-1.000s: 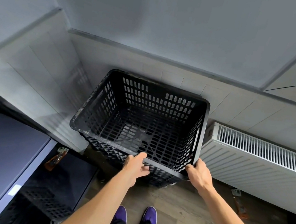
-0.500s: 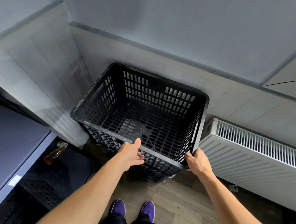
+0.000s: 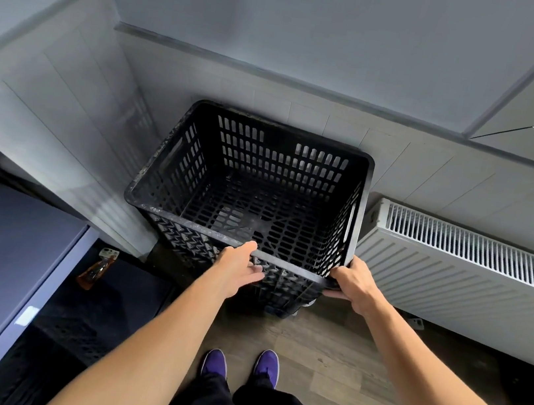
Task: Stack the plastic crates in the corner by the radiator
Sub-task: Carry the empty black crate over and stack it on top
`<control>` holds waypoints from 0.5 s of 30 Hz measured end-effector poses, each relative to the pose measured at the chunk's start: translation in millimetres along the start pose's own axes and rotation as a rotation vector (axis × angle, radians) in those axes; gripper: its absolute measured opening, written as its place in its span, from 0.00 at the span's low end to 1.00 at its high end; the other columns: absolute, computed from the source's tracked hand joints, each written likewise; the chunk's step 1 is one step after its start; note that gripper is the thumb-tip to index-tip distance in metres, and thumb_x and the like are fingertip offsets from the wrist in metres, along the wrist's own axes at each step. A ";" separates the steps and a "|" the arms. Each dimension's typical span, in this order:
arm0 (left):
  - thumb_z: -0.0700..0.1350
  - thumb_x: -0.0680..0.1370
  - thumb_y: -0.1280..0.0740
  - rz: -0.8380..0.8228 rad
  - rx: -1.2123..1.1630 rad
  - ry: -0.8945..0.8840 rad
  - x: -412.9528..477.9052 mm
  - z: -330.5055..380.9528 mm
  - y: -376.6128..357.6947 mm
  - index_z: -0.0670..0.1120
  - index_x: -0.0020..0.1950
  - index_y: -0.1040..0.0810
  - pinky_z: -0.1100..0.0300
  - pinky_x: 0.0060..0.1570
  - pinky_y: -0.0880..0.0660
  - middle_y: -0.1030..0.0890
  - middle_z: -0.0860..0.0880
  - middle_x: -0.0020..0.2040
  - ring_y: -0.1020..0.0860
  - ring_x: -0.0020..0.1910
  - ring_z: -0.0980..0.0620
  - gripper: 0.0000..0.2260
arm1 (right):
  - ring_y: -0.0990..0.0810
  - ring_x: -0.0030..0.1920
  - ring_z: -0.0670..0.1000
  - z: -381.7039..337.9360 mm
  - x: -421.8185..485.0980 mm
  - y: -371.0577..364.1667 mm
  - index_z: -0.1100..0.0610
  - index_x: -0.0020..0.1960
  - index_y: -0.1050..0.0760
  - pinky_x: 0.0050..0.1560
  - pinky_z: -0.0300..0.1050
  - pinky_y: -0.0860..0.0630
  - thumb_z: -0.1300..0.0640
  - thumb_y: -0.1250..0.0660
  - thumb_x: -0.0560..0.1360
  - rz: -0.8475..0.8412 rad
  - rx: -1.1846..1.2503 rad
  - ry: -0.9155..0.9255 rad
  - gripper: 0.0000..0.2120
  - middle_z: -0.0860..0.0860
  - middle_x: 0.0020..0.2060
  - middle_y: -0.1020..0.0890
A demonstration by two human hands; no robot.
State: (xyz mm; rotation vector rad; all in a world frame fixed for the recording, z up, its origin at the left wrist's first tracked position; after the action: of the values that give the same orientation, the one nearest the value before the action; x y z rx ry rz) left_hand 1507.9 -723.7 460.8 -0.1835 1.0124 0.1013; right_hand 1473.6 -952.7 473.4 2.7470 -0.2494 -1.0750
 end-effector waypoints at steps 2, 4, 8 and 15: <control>0.44 0.81 0.34 0.001 -0.031 -0.002 -0.1 -2.0 -1.2 0.41 0.71 0.32 0.47 0.51 0.19 0.27 0.41 0.50 0.19 0.46 0.43 0.20 | 0.18 0.54 0.53 2.4 1.0 0.0 0.50 0.52 0.25 0.53 0.57 0.17 0.68 0.37 0.77 -0.007 0.007 0.016 0.13 0.49 0.50 0.17; 0.44 0.81 0.34 0.002 -0.039 0.000 0.8 -6.2 -1.6 0.40 0.71 0.33 0.47 0.51 0.19 0.27 0.43 0.44 0.19 0.44 0.44 0.20 | 0.18 0.54 0.53 9.3 3.3 0.5 0.53 0.58 0.25 0.52 0.57 0.16 0.67 0.38 0.77 0.007 0.000 0.016 0.14 0.50 0.53 0.17; 0.43 0.81 0.35 -0.009 -0.077 -0.005 0.7 -11.5 -3.5 0.39 0.73 0.36 0.47 0.54 0.21 0.27 0.43 0.42 0.19 0.41 0.46 0.22 | 0.17 0.55 0.54 18.2 6.9 2.8 0.55 0.60 0.25 0.48 0.55 0.15 0.68 0.38 0.75 0.052 -0.013 0.025 0.16 0.50 0.51 0.16; 0.36 0.80 0.35 0.080 -0.288 -0.061 5.8 -1.6 -15.7 0.39 0.70 0.35 0.49 0.45 0.20 0.26 0.40 0.43 0.22 0.37 0.46 0.20 | 0.17 0.55 0.55 7.9 18.5 6.1 0.56 0.59 0.25 0.44 0.52 0.15 0.65 0.38 0.76 0.038 -0.044 0.080 0.13 0.54 0.55 0.16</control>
State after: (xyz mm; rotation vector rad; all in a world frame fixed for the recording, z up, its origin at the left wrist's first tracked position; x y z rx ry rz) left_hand 1512.3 -739.4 456.7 -0.4009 0.9417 0.3243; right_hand 1481.0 -963.6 457.0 2.7279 -0.2621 -0.9482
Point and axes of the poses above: each hand's wrist, its own x-axis towards the middle knuckle, its own y-axis out of the back of the hand, z = x × y, the point moved 2 cm from there along x, towards the middle knuckle
